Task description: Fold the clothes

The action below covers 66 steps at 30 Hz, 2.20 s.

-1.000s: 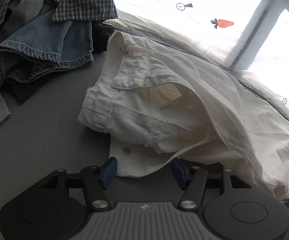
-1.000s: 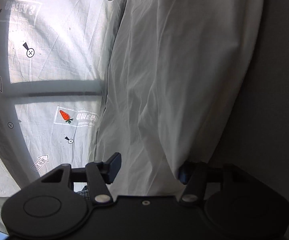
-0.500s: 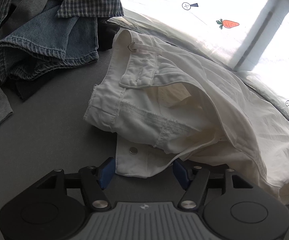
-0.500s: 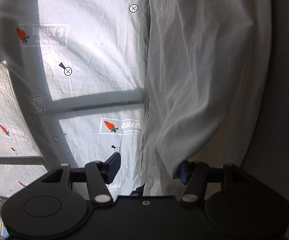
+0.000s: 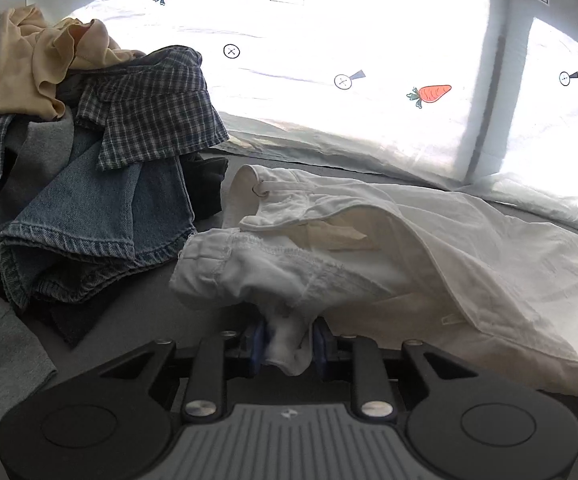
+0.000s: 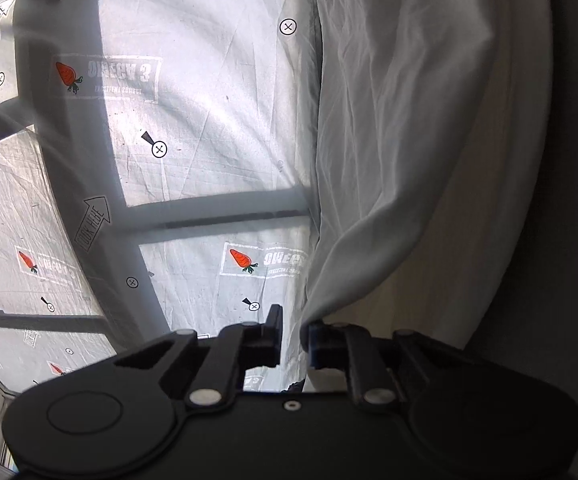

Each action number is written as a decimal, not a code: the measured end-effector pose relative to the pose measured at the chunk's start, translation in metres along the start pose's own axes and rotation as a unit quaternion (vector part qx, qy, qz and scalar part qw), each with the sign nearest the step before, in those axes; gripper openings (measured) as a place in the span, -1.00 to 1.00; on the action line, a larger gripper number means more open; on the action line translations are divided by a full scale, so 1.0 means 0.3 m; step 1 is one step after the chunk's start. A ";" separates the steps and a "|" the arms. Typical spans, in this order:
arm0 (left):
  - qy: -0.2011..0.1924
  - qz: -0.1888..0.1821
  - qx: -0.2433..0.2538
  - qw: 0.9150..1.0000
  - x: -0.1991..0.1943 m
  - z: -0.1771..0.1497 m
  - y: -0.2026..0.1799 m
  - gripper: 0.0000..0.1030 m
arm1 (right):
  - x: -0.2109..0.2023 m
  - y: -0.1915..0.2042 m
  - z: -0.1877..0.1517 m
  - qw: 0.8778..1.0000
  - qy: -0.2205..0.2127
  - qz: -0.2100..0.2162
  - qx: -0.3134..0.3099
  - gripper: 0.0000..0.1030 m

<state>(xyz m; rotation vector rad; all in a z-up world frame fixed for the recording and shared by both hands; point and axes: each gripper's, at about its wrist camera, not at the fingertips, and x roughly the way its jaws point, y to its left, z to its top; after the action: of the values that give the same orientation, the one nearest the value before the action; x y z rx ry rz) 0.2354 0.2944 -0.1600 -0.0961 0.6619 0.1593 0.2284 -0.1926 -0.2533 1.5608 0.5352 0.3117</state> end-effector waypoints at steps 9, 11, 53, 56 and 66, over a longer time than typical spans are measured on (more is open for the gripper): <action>0.068 0.029 -0.059 0.996 0.000 -0.140 0.085 -0.52 | -0.042 -0.063 -0.008 0.987 0.017 -0.159 -0.028 -0.95; 0.077 0.035 -0.110 0.990 -0.036 -0.175 0.150 -0.68 | -0.054 -0.070 -0.011 0.982 0.022 -0.187 -0.037 -0.95; 0.105 -0.009 -0.019 0.994 -0.033 -0.247 -0.761 0.21 | -0.545 0.040 0.988 0.875 -0.177 -0.387 -0.231 -0.10; 0.110 0.003 -0.020 0.994 -0.026 -0.242 -0.778 0.25 | -0.489 0.042 1.038 0.862 -0.180 -0.401 -0.254 -0.58; 0.137 0.013 -0.003 0.990 -0.005 -0.221 -0.796 0.31 | -0.457 0.182 0.944 0.778 -0.163 -0.435 -0.423 -0.83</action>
<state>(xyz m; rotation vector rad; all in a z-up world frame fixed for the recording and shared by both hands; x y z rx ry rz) 0.2367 0.0500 -0.2021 -0.1160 0.9377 0.1737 0.2636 -0.5057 -0.2018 0.3613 0.6557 -0.4036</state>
